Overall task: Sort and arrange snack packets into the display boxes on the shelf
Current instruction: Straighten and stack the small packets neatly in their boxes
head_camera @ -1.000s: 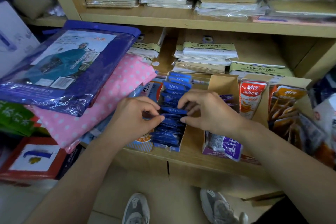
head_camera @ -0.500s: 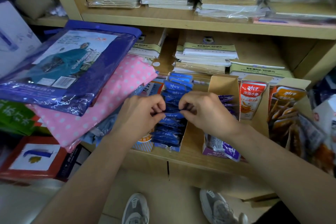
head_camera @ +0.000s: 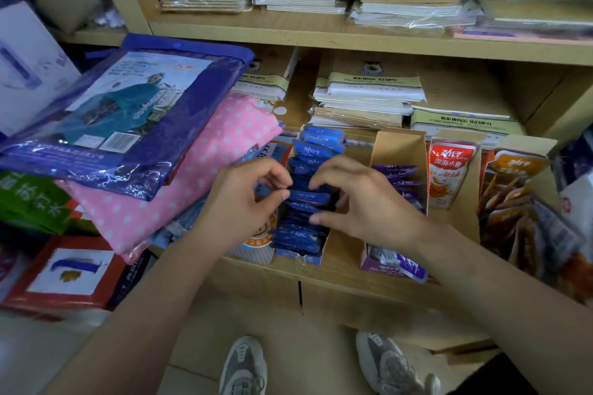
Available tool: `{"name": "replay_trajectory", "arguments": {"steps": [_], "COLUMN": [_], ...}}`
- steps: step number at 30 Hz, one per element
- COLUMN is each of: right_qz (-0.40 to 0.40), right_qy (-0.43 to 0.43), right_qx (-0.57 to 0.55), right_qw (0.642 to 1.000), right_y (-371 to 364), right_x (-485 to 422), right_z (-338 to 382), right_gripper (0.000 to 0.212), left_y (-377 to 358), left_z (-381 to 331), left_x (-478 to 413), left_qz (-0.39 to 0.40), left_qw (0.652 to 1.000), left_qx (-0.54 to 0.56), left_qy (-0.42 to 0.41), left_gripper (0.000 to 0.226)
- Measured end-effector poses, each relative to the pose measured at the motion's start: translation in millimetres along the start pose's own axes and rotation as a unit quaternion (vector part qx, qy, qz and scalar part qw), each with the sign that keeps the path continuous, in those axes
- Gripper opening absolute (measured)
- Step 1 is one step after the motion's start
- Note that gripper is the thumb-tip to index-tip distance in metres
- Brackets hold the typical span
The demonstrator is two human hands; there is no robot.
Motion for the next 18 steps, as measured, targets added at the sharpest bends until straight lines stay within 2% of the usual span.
{"name": "replay_trajectory", "arguments": {"steps": [3,5,8,13,15,18], "right_qz": [-0.033,-0.036,-0.043,-0.056,-0.055,-0.059], "right_qy": [0.009,0.011,0.006,-0.006,-0.011,-0.016], "right_qx": [0.008,0.013,0.012,-0.016,-0.025,-0.030], "right_qw": [0.999,0.999,0.999,0.998,0.998,0.998], "right_y": [0.7,0.2,-1.9,0.3,0.9,0.6], "right_x": [-3.7,-4.9,-4.7,-6.0,-6.2,-6.6], "right_z": [0.5,0.3,-1.1,-3.5,-4.2,-5.5], "right_gripper": [0.020,0.015,0.013,0.008,0.006,0.006], "left_y": [5.7,8.0,6.4,3.9,3.7,2.4], "left_z": [1.0,3.5,9.7,6.4,3.7,4.9], "left_x": [0.4,2.3,7.0,6.6,6.6,8.0], "left_qz": [0.002,0.033,0.084,0.101,0.093,0.128], "left_qw": [0.999,0.999,0.996,0.986,0.986,0.990], "left_qx": [0.034,0.038,-0.016,-0.112,-0.124,-0.056], "left_qy": [0.004,-0.014,-0.033,-0.066,-0.055,0.002], "left_gripper": [0.024,0.016,0.020,0.029,0.025,0.033]}}
Point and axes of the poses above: each hand's wrist, its own x-axis away from the middle knuckle, its own y-axis out of the back of the hand, z = x × y, the point moved 3 cm from there along -x, towards the middle knuckle
